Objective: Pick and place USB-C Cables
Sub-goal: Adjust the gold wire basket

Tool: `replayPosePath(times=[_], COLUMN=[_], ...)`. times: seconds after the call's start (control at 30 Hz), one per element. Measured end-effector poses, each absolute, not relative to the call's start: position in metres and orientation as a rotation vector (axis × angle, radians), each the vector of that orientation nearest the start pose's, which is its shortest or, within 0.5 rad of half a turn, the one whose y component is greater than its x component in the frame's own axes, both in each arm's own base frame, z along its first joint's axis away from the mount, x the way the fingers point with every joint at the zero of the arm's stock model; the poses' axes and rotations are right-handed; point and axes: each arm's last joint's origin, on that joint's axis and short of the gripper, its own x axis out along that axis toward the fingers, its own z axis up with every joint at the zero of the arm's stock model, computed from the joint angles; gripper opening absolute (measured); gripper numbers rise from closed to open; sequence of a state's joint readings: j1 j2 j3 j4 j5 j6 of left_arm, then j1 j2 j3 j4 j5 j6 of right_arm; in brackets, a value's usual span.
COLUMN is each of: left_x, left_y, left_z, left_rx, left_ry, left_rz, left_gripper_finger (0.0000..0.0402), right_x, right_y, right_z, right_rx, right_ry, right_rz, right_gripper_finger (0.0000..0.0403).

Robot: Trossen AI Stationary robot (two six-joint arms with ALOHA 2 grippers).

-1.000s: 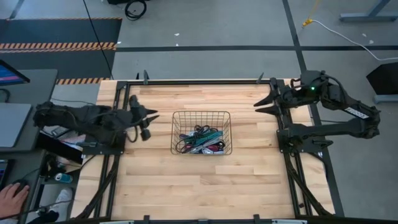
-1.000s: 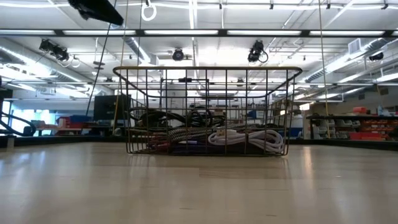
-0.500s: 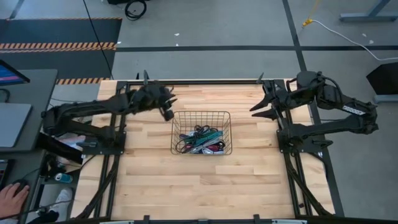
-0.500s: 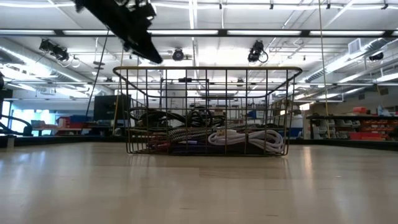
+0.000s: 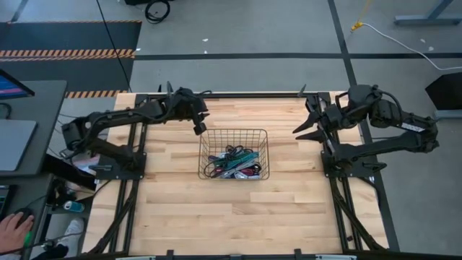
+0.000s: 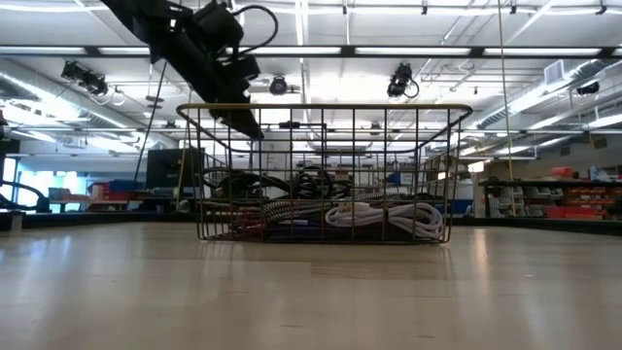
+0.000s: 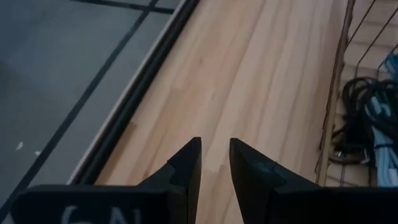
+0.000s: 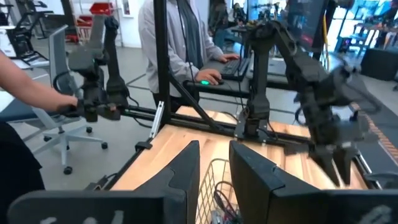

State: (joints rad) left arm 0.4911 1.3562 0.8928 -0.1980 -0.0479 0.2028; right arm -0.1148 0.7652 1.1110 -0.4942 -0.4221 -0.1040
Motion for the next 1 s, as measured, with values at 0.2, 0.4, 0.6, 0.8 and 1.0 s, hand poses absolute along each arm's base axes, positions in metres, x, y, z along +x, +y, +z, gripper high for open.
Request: replayPosePath(times=[0.2,0.4,0.6,0.8,1.0], left_x=[0.26,0.266,0.269,0.273,0.276], left_y=[0.14,0.141,0.135,0.12,0.109], left_z=[0.229,0.216,0.215,0.211,0.21], left_rx=[0.024,-0.017,-0.042,-0.057,-0.069], left_ry=[0.754,0.783,0.781,0.824,0.837], left_rz=[0.435,0.381,0.343,0.299,0.268], left_gripper_finger=[0.0089,0.0089,0.0089,0.0089,0.0089], right_x=[0.132,0.131,0.131,0.129,0.125], right_y=[0.0,0.002,0.003,0.004,0.004], right_z=[0.414,0.414,0.414,0.415,0.416], right_rx=[-0.071,-0.072,-0.073,-0.076,-0.081], right_ry=[0.109,0.107,0.103,0.095,0.083], right_rz=[0.336,0.356,0.363,0.363,0.362], right_gripper_finger=[0.0093,0.0093,0.0093,0.0093,0.0093])
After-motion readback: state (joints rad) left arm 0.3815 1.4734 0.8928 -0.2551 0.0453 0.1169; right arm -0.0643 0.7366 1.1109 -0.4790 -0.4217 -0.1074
